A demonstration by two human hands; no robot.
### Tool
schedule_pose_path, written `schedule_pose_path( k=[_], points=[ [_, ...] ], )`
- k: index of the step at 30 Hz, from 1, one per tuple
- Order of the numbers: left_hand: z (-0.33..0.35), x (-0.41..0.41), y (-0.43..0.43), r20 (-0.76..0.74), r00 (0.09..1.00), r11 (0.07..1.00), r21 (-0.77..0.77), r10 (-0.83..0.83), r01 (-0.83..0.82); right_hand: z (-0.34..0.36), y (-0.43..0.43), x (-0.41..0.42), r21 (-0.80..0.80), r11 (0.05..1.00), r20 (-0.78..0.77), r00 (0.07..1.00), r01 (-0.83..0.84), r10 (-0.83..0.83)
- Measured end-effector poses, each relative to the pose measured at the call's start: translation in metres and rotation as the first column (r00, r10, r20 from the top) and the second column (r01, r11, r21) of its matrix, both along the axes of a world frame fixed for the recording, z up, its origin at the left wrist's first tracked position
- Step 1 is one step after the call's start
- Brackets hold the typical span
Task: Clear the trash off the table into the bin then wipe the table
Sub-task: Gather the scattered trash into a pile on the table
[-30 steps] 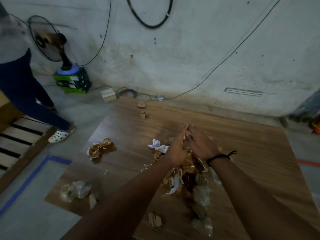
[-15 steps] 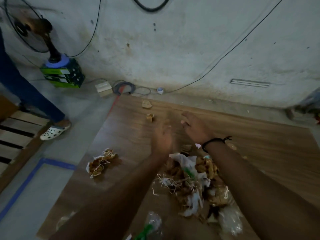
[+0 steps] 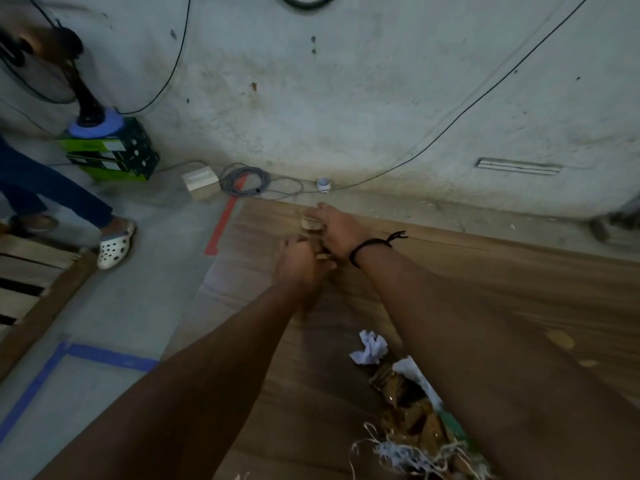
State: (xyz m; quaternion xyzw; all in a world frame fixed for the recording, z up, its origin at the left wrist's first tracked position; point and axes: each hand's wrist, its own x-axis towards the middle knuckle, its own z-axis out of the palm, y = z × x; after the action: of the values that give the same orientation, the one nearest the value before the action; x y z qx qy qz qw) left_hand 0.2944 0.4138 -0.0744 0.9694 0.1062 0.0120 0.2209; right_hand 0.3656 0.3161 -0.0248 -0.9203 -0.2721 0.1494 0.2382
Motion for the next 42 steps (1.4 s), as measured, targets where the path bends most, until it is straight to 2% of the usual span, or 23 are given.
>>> schedule_pose_path(
  k=[4,6,10,11,14,16,18,23,28,31,33,34,36,37,39,41,42],
  points=[
    [-0.017,-0.006,0.003,0.064,0.998,0.999,-0.054,0.003,0.001,-0.019,0.007,0.001,-0.107,0.992,-0.013,0.998,-0.062,0.061],
    [-0.014,-0.012,0.007,0.114,0.993,0.985,-0.171,0.023,-0.003,-0.02,0.008,0.002,-0.117,0.991,0.018,0.998,-0.065,0.068],
    [-0.003,-0.026,0.009,0.111,0.99,0.942,-0.334,0.087,-0.045,-0.007,0.003,-0.002,-0.105,0.994,0.115,0.993,0.037,-0.025],
    [0.001,-0.03,0.007,0.09,0.99,0.925,-0.375,0.105,-0.064,-0.005,-0.002,-0.004,-0.085,0.994,0.13,0.99,0.065,-0.054],
    [0.014,-0.04,0.002,0.053,0.983,0.854,-0.504,0.178,-0.128,0.004,-0.016,-0.01,0.106,0.966,0.017,0.971,0.234,-0.237],
    [0.024,-0.047,-0.006,0.054,0.975,0.814,-0.561,0.215,-0.148,0.01,-0.031,-0.016,0.202,0.917,-0.08,0.939,0.345,-0.336],
    [0.033,-0.058,-0.017,0.03,0.967,0.748,-0.64,0.253,-0.176,0.018,-0.051,-0.025,0.231,0.881,-0.164,0.909,0.414,-0.384],
    [0.061,-0.089,-0.054,-0.03,0.973,0.645,-0.744,0.231,-0.176,0.052,-0.12,-0.064,0.376,0.746,-0.374,0.827,0.549,-0.42],
    [0.122,-0.117,-0.121,-0.057,0.99,0.403,-0.909,0.132,-0.106,0.094,-0.206,-0.123,0.484,0.482,-0.689,0.657,0.73,-0.304],
    [0.155,-0.136,-0.171,-0.064,0.998,0.365,-0.929,-0.007,-0.057,0.117,-0.26,-0.158,0.488,0.343,-0.775,0.579,0.803,-0.252],
    [0.165,-0.149,-0.203,-0.084,0.993,0.398,-0.916,-0.085,-0.044,0.123,-0.295,-0.179,0.477,0.299,-0.79,0.553,0.826,-0.266],
    [0.165,-0.155,-0.218,-0.09,0.988,0.452,-0.892,-0.124,-0.025,0.123,-0.311,-0.188,0.465,0.28,-0.795,0.535,0.84,-0.285],
    [0.16,-0.162,-0.243,-0.081,0.979,0.654,-0.754,-0.189,0.064,0.114,-0.339,-0.202,0.432,0.243,-0.808,0.492,0.869,-0.324],
    [0.156,-0.165,-0.255,-0.064,0.972,0.74,-0.659,-0.227,0.13,0.11,-0.35,-0.21,0.412,0.239,-0.814,0.473,0.879,-0.337],
    [0.146,-0.173,-0.276,-0.068,0.953,0.852,-0.471,-0.294,0.229,0.101,-0.364,-0.223,0.364,0.267,-0.821,0.443,0.892,-0.361],
    [0.134,-0.186,-0.289,-0.146,0.945,0.951,-0.155,-0.292,0.269,0.09,-0.37,-0.235,0.322,0.328,-0.828,0.432,0.888,-0.357],
    [0.127,-0.193,-0.292,-0.189,0.945,0.961,0.024,-0.266,0.276,0.085,-0.37,-0.241,0.3,0.367,-0.825,0.433,0.881,-0.364]
  ],
)
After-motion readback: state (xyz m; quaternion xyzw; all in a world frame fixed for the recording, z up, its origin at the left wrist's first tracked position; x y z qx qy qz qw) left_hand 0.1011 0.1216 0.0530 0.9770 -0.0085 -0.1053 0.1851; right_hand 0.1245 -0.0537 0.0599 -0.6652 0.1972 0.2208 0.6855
